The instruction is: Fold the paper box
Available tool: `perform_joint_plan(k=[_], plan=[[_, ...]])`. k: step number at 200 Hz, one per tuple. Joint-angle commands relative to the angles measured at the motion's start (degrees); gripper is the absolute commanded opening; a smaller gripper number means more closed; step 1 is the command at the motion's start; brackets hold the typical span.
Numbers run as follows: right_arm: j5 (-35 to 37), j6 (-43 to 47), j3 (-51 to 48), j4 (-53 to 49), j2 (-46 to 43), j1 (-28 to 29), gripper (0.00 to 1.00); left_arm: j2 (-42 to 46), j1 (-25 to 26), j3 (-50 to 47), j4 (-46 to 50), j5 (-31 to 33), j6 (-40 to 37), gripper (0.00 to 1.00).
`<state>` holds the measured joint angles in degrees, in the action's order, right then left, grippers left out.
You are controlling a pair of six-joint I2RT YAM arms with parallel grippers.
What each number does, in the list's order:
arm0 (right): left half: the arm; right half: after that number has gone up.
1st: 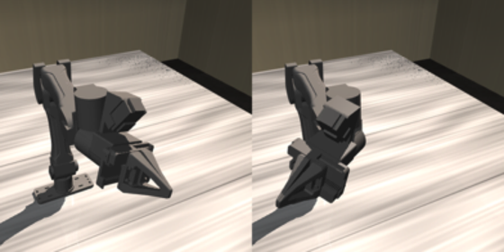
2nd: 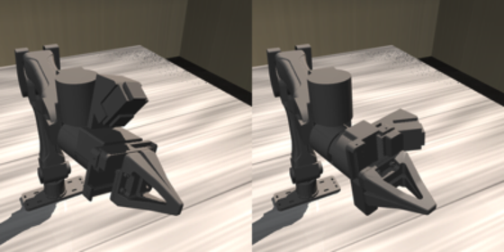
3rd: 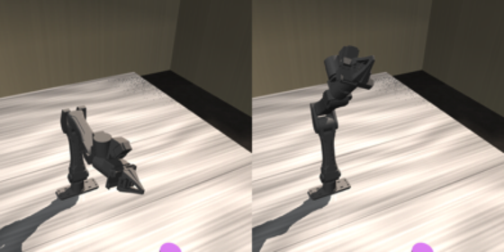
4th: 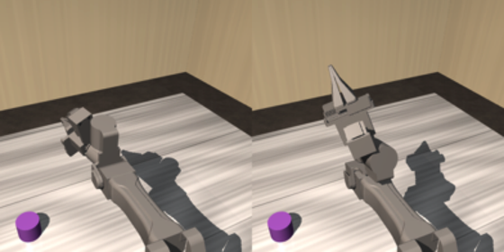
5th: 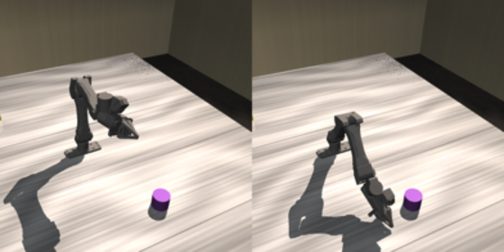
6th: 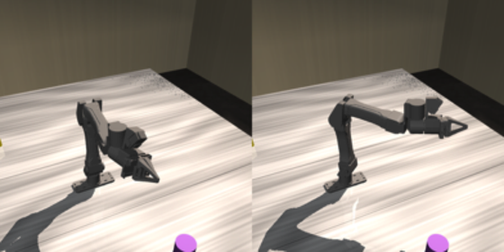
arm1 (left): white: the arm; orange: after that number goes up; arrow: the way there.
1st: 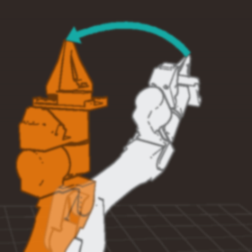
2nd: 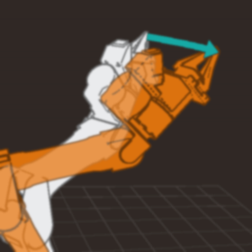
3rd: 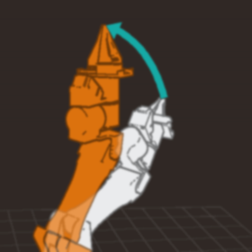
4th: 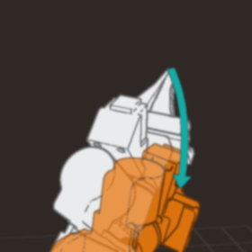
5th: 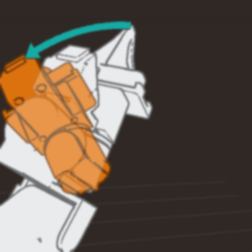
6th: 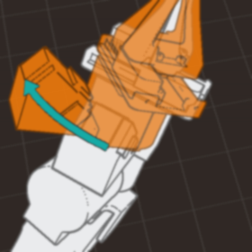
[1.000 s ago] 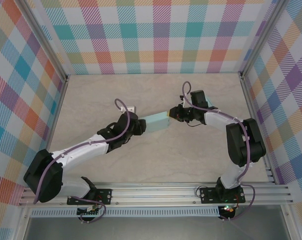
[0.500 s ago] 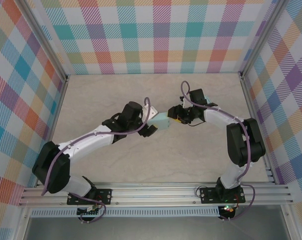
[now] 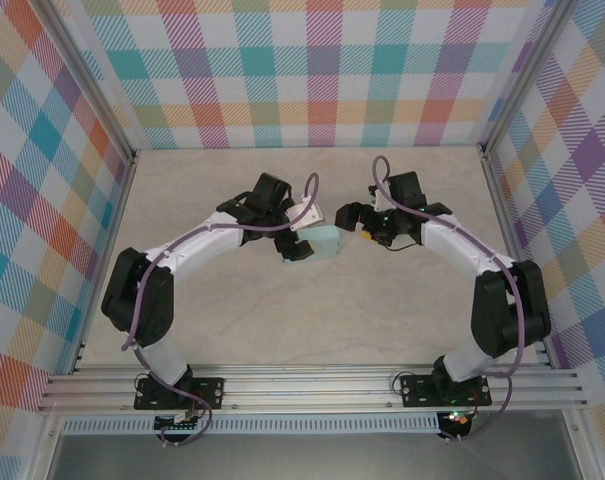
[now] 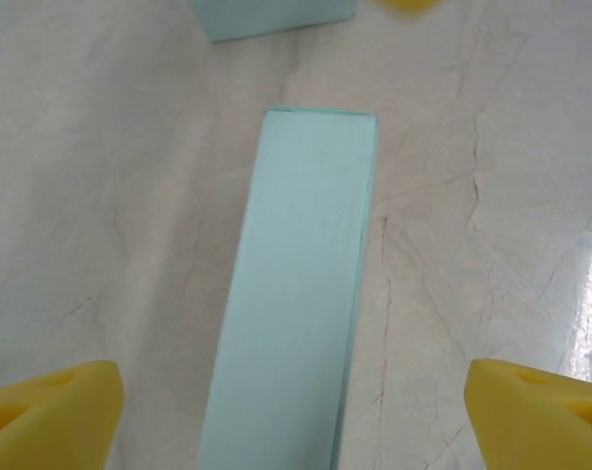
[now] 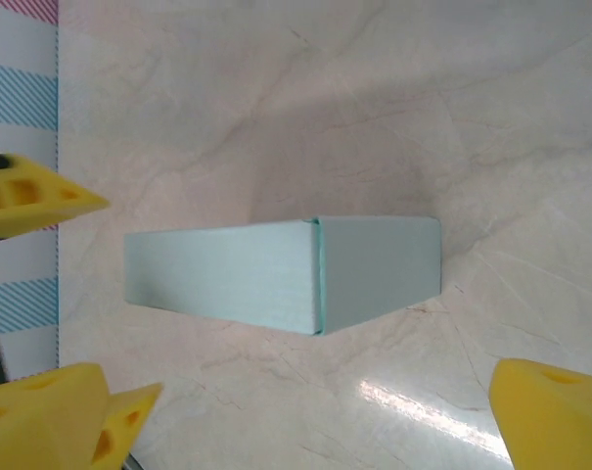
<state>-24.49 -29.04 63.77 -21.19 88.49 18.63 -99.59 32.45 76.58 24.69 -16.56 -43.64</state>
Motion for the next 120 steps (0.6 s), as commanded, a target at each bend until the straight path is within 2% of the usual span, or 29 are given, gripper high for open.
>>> perform_joint_plan(k=[1,61,76,91,107,111,120], plan=[[4.73,1.26,-0.60,-4.27,-4.74,0.35,1.00,-3.12,-0.54,3.58,6.53,-3.74,-3.86,0.89],[11.53,1.08,-4.29,-7.73,-14.61,0.35,1.00,-9.06,-0.43,7.88,8.17,-0.03,-4.56,0.83],[13.46,0.59,-4.75,-8.57,-15.96,0.33,1.00,-9.79,-0.38,8.57,9.31,-0.22,-4.95,0.75],[15.68,0.23,-4.91,-9.79,-17.02,0.35,1.00,-9.96,-0.30,8.53,9.32,0.50,-5.18,0.72],[17.04,-0.01,-5.14,-10.35,-18.22,0.29,1.00,-10.22,-0.31,8.53,9.24,2.00,-5.49,0.61],[17.29,-0.09,-5.22,-10.43,-18.58,0.35,1.00,-10.19,-0.28,8.56,9.33,2.39,-5.59,0.55],[17.82,-0.29,-5.47,-10.52,-19.45,0.32,1.00,-10.27,-0.20,8.59,9.26,3.55,-5.75,0.52]])
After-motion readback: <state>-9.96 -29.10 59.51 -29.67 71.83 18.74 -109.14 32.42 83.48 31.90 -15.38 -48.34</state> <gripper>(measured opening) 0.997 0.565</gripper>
